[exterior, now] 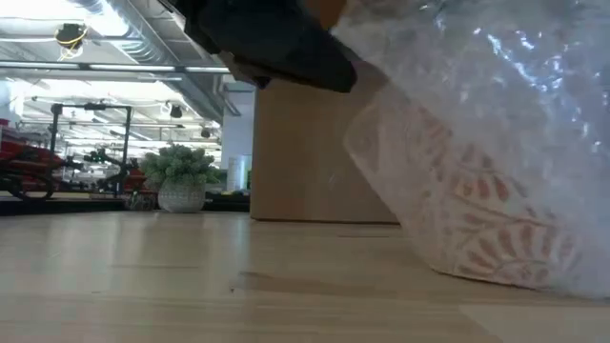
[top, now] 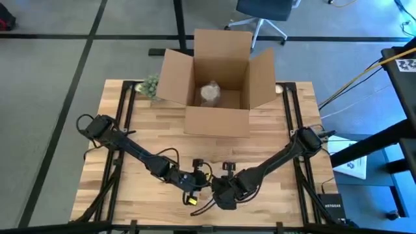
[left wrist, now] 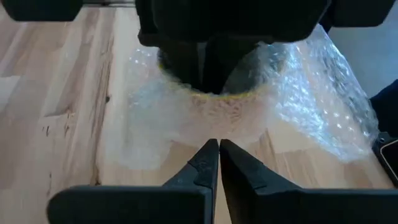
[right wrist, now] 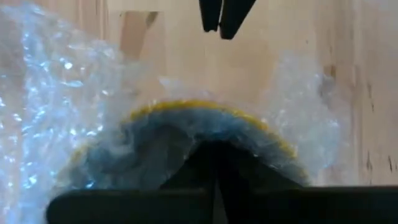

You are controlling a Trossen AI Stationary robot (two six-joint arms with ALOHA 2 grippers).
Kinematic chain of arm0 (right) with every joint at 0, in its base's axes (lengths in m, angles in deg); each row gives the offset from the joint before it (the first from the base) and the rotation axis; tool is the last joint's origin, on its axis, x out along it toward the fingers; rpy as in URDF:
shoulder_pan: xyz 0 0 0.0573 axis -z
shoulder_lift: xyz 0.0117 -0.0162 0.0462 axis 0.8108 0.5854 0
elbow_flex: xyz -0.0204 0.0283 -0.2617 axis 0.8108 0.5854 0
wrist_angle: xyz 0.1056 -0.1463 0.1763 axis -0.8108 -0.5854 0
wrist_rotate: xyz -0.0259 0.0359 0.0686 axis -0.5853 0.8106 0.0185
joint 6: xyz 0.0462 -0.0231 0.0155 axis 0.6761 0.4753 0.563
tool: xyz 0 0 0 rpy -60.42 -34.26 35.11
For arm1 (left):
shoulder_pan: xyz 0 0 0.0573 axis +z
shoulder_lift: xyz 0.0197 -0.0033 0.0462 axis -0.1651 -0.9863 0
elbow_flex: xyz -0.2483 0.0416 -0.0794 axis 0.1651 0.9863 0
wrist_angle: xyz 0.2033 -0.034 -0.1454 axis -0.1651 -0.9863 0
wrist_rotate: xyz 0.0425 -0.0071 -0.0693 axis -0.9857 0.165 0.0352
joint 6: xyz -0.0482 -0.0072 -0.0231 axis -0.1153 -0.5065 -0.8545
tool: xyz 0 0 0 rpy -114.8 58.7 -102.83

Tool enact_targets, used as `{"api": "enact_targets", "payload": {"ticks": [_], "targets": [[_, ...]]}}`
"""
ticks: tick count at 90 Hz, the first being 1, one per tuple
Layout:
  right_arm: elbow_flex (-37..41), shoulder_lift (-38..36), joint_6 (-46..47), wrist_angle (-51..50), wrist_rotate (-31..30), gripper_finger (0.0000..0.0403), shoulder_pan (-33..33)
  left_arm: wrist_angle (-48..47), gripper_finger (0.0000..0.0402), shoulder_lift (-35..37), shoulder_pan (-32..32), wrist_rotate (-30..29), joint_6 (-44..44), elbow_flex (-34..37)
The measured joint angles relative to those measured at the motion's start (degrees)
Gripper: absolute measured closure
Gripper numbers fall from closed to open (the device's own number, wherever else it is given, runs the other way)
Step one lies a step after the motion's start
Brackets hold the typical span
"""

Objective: Wrap mug
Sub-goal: Wrap the orange mug with bubble wrap, then put the wrapped orange mug into the cardboard box

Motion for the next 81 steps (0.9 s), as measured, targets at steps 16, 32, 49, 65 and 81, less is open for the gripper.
{"api": "enact_targets", "payload": {"ticks": [16, 32, 49, 65, 81], "targets": [[-5.2, -2.9, 0.4, -5.8, 1.9, 0.0402, -0.5, 0.0, 0.0402, 0.0, 0.0, 0.0, 0.0, 0.0], [-9.5, -6.0, 4.5, -12.5, 2.1, 0.0391, -2.5, 0.0, 0.0402, 0.0, -0.1, 0.0, 0.0, 0.0], [-10.5, -6.7, 6.0, -6.0, 1.1, 0.0341, -8.0, -0.1, 0.0402, 0.0, -0.1, 0.0, 0.0, 0.0], [-9.8, -4.1, 5.9, -4.1, -8.9, 0.0264, -11.9, -0.1, 0.0402, 0.0, -0.1, 0.0, 0.0, 0.0], [-9.9, -0.5, 6.0, -4.2, -10.2, 0.0188, -11.1, 0.0, 0.0402, 0.0, -0.1, 0.0, 0.0, 0.0]]}}
